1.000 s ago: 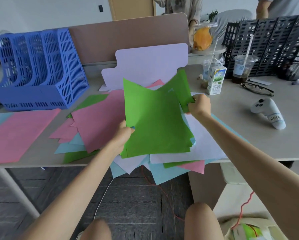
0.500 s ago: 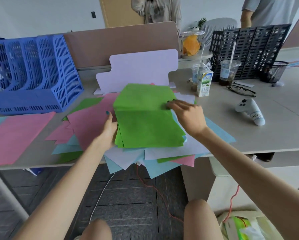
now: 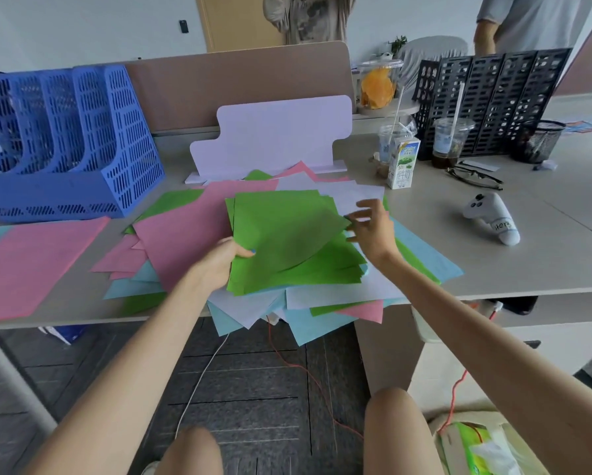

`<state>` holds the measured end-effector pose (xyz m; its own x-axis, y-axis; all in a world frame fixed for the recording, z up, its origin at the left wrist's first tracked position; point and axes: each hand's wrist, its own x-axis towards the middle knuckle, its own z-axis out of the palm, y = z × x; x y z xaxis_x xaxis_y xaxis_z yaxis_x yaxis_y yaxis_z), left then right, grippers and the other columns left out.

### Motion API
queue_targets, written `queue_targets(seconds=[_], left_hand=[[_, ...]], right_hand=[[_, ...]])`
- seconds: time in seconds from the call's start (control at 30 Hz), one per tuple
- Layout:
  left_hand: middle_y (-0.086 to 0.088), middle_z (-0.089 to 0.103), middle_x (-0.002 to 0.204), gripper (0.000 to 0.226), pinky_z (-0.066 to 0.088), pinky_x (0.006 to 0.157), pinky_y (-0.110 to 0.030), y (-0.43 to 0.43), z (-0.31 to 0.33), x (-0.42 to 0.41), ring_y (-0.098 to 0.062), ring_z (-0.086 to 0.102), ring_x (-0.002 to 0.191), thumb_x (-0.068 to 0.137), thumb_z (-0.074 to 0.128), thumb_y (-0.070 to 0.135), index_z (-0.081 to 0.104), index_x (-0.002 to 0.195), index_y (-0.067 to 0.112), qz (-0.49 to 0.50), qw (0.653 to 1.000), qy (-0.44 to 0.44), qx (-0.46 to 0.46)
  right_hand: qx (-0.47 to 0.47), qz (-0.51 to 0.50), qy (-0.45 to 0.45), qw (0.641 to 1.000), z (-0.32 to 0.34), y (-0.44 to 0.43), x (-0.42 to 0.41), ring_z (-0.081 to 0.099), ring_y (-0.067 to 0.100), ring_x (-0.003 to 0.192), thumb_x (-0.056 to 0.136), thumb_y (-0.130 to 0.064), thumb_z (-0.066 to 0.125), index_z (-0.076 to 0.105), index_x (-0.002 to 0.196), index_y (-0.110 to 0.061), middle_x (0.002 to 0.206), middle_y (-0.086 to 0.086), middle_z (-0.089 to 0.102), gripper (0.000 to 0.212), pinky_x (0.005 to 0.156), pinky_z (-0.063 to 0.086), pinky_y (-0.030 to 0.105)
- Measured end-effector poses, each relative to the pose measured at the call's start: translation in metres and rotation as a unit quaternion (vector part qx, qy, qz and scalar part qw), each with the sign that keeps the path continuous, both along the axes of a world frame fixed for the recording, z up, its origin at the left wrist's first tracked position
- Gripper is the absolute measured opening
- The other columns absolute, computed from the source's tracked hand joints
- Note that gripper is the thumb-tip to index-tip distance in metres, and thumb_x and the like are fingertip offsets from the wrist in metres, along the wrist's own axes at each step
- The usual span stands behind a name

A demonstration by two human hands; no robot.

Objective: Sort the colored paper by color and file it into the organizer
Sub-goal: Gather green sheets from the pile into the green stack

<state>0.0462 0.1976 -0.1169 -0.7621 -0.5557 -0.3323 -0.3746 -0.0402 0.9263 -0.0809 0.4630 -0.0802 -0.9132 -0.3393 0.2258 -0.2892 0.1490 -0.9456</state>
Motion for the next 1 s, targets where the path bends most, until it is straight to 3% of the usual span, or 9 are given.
queue_targets(seconds=[0.07,0.13,0.2,0.27,0.4,0.53,0.7,0.9,1.0], left_hand=[[-0.015,0.059,0.127,0.056,0.046,0.096,-0.053,0.041,0.040,0.020,-0.034,0.056,0.115,0.070,0.066,0.003,0.056,0.124,0.010,0.004,1.000,-0.005,0.019],[-0.010,0.059,0.126,0.058,0.046,0.096,-0.048,0.050,0.044,0.020,-0.029,0.057,0.112,0.070,0.072,0.022,0.055,0.125,0.013,0.012,1.000,-0.013,0.016],[-0.004,0.051,0.137,0.080,0.037,0.105,-0.049,0.046,0.038,0.015,-0.026,0.050,0.123,0.065,0.076,0.048,0.048,0.134,0.019,0.017,1.000,-0.017,0.005],[0.001,0.038,0.147,0.079,0.026,0.112,-0.048,0.052,0.039,0.013,-0.025,0.037,0.135,0.077,0.072,0.037,0.035,0.145,0.020,0.021,0.999,-0.006,-0.029],[-0.001,0.030,0.152,0.066,0.021,0.114,-0.039,0.061,0.035,0.012,-0.021,0.029,0.139,0.092,0.053,0.002,0.023,0.150,0.014,0.034,0.995,0.036,-0.084],[0.000,0.024,0.156,0.064,0.019,0.113,-0.039,0.066,0.034,0.013,-0.019,0.025,0.141,0.096,0.050,0.004,0.020,0.151,0.015,0.037,0.991,0.072,-0.102],[-0.001,0.022,0.156,0.062,0.020,0.113,-0.036,0.078,0.035,0.008,-0.017,0.026,0.139,0.097,0.046,0.001,0.017,0.151,0.013,-0.001,0.989,0.085,-0.123],[-0.003,0.006,0.160,0.067,0.012,0.117,-0.044,0.081,0.026,0.008,-0.021,0.011,0.146,0.098,0.045,0.004,0.008,0.152,0.015,-0.009,0.989,0.054,-0.134],[-0.003,0.005,0.160,0.066,0.012,0.116,-0.042,0.085,0.026,0.009,-0.020,0.010,0.146,0.099,0.045,0.006,0.007,0.152,0.015,-0.013,0.987,0.053,-0.153]], right_hand=[[-0.028,0.010,-0.139,0.990,0.004,-0.003,-0.006,0.058,0.024,0.074,0.098,-0.023,0.049,0.053,0.112,0.001,0.101,0.014,0.062,0.028,0.057,0.051,0.030],[0.030,0.006,-0.141,0.990,0.002,-0.003,-0.009,0.054,0.023,0.072,0.093,-0.021,0.056,0.060,0.100,0.005,0.090,0.014,0.061,0.027,0.061,0.045,0.029],[0.102,0.000,-0.100,0.990,0.000,-0.003,-0.011,0.056,0.024,0.078,0.083,-0.003,0.063,0.064,0.105,0.005,0.091,0.012,0.061,0.023,0.068,0.045,0.028],[0.157,0.004,-0.078,0.984,-0.002,-0.002,-0.009,0.059,0.023,0.081,0.079,0.006,0.061,0.066,0.110,0.000,0.093,0.012,0.063,0.032,0.071,0.047,0.026],[0.237,-0.058,0.008,0.970,-0.002,0.009,-0.007,0.062,0.025,0.092,0.077,0.000,0.056,0.066,0.108,-0.007,0.104,0.010,0.068,0.034,0.074,0.045,0.024],[0.344,-0.124,0.053,0.929,0.007,0.033,-0.014,0.053,0.034,0.112,0.078,-0.009,0.061,0.059,0.115,-0.007,0.119,0.012,0.059,0.037,0.079,0.043,0.033],[0.496,-0.085,0.036,0.863,0.009,0.048,-0.022,0.041,0.035,0.125,0.066,-0.054,0.079,0.039,0.132,0.003,0.132,0.020,0.045,0.095,0.100,0.039,0.040],[0.471,-0.056,-0.011,0.881,0.016,0.047,-0.029,0.056,0.031,0.110,0.060,-0.047,0.085,0.053,0.115,0.000,0.118,0.015,0.060,0.079,0.085,0.045,0.033],[0.486,-0.059,-0.031,0.872,0.018,0.046,-0.032,0.049,0.032,0.114,0.055,-0.053,0.086,0.050,0.120,-0.004,0.124,0.016,0.055,0.089,0.092,0.043,0.037]])
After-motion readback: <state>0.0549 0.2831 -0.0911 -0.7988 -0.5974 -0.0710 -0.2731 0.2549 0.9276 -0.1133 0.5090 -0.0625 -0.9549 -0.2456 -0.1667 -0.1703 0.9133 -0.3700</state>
